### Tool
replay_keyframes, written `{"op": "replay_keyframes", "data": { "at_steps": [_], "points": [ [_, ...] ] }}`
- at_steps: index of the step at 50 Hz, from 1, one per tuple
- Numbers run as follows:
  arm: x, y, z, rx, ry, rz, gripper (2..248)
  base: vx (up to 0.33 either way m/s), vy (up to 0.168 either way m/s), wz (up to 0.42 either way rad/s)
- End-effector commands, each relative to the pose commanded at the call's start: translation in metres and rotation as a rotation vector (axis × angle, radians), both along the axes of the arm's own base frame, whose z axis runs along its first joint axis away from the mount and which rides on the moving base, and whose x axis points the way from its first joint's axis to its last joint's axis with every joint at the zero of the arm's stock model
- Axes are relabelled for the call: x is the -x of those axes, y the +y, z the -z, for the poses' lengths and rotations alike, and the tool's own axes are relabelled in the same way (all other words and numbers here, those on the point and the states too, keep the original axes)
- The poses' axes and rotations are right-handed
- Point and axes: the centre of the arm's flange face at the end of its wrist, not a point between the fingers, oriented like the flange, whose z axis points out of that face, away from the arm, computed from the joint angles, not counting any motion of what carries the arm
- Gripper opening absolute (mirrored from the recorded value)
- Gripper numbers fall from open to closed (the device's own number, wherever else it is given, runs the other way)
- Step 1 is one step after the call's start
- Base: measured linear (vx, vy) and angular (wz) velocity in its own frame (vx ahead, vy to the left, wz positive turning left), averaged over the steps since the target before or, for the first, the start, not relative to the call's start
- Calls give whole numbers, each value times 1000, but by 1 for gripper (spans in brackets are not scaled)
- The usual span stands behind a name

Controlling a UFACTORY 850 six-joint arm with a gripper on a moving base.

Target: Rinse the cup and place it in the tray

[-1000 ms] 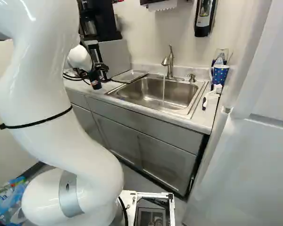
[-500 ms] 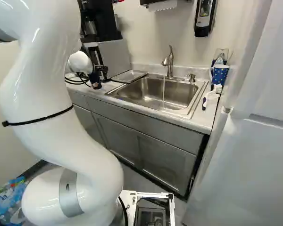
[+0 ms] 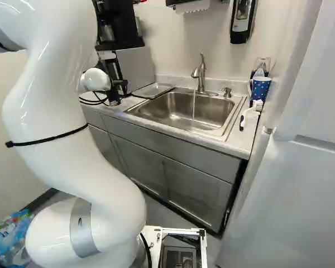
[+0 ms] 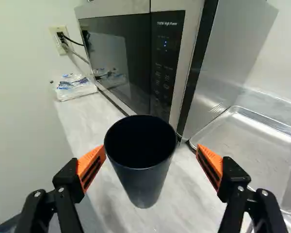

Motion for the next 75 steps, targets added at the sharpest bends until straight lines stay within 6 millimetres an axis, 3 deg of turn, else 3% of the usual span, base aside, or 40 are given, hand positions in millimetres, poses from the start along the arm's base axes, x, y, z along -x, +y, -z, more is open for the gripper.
{"op": "replay_keyframes", "data": {
  "at_steps": [26,75],
  "points": [
    [15,1,22,-8,-17,-13,247,0,0,0],
    [7,9,62,-40,-85,-23,247,0,0,0]
  ]
}}
